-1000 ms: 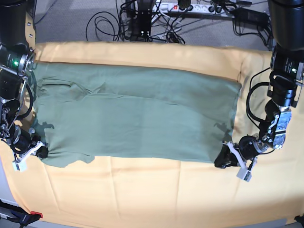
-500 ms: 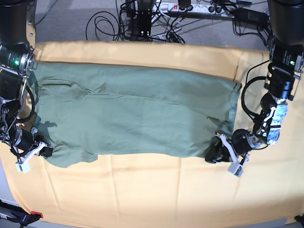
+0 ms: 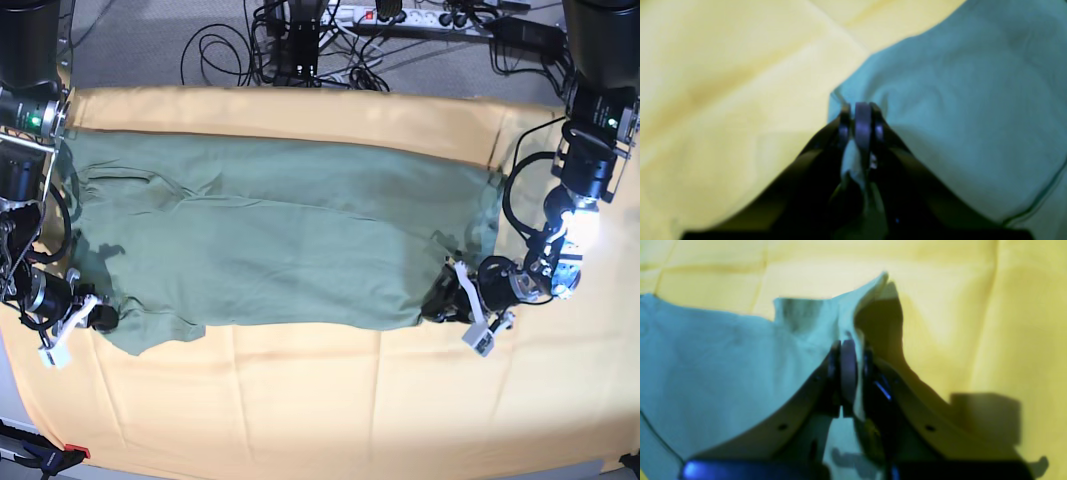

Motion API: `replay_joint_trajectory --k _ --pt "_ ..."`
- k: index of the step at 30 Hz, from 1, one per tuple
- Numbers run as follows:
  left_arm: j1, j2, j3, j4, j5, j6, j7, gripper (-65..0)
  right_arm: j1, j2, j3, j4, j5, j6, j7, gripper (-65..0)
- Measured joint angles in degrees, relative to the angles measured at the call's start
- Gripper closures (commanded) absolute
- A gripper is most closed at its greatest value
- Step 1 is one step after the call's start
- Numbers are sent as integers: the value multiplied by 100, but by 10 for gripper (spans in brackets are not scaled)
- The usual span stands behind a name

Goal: Fold the T-shirt properly
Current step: 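Fold the grasped edge over the shirt body toward the other edge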

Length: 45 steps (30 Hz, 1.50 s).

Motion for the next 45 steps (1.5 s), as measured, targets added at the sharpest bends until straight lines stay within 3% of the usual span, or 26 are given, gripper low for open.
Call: replay_joint_trajectory --k 10,16,19,24,29,37,39,45 --pt "299 -13 0 81 -92 9 -116 0 -485 146 0 197 129 0 -15 0" --pt "339 -251 0 466 -4 0 -7 0 -501 334 0 205 393 0 -192 0" --pt "337 -385 0 728 -323 4 476 0 -496 490 0 208 855 0 -492 0" --pt "420 -407 0 977 -765 0 1338 0 -498 555 0 208 879 0 -680 0" --pt "479 -520 0 1008 -815 0 1349 0 -503 603 -2 208 883 2 -763 0" --pt "479 -1021 0 1088 -1165 -4 1390 0 -529 673 -4 212 879 0 -763 0" --pt "474 -1051 0 1088 -1517 -2 1698 0 -531 688 -4 212 874 0 -776 0" --pt "461 -1036 0 1110 -3217 13 3641 0 -535 682 -4 212 879 0 -1233 0"
